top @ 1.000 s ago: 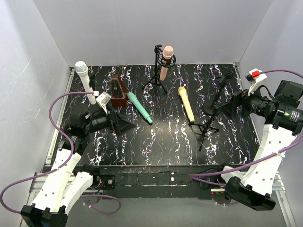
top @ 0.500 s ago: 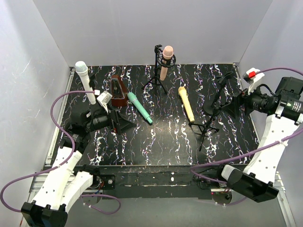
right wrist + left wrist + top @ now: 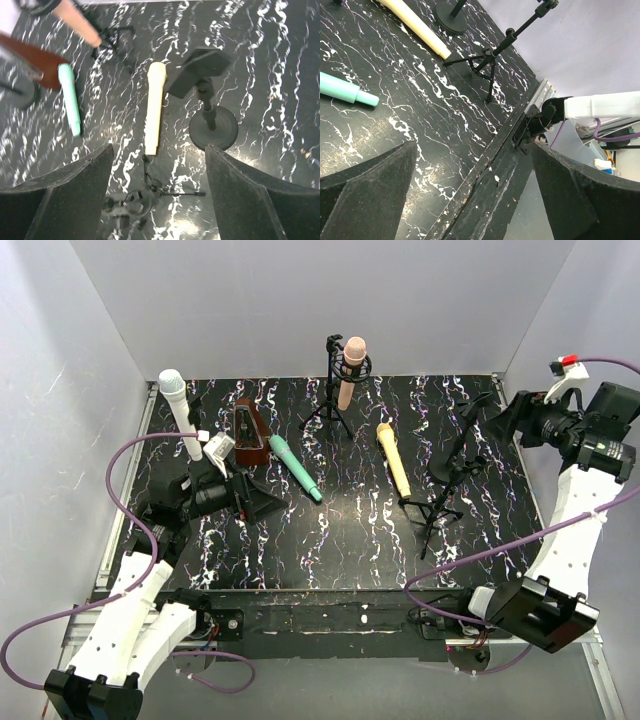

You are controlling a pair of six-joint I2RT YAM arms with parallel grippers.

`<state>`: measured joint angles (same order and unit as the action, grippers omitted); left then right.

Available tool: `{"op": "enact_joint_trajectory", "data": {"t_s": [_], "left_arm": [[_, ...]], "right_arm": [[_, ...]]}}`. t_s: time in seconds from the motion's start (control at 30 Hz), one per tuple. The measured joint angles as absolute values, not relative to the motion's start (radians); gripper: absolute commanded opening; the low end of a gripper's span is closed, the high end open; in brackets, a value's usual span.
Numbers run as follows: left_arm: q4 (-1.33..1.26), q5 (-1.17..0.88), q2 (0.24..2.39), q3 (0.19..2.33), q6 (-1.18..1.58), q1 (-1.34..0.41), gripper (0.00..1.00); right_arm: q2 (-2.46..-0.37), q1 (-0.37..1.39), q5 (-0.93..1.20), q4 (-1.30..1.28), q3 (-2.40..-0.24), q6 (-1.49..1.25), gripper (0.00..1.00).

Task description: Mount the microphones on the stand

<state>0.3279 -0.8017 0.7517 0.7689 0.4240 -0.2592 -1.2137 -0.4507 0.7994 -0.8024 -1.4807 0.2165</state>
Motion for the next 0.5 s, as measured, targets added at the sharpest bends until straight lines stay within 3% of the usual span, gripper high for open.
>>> {"op": "enact_joint_trajectory", "data": {"t_s": [0.23,0.5], "left_arm": [[0.324,-0.802,0.758,0.768,0.446,-0.259,0.98],[0.285,-0.801,0.778,0.768,0.489,-0.259,0.98]], "right_arm": [[-1.219,-0.414,0.570,-0.530,-1.351,-0.246,0.82],[-1.267,-0.385,0.484,-0.260,-1.245,-0.503,0.85]]}}
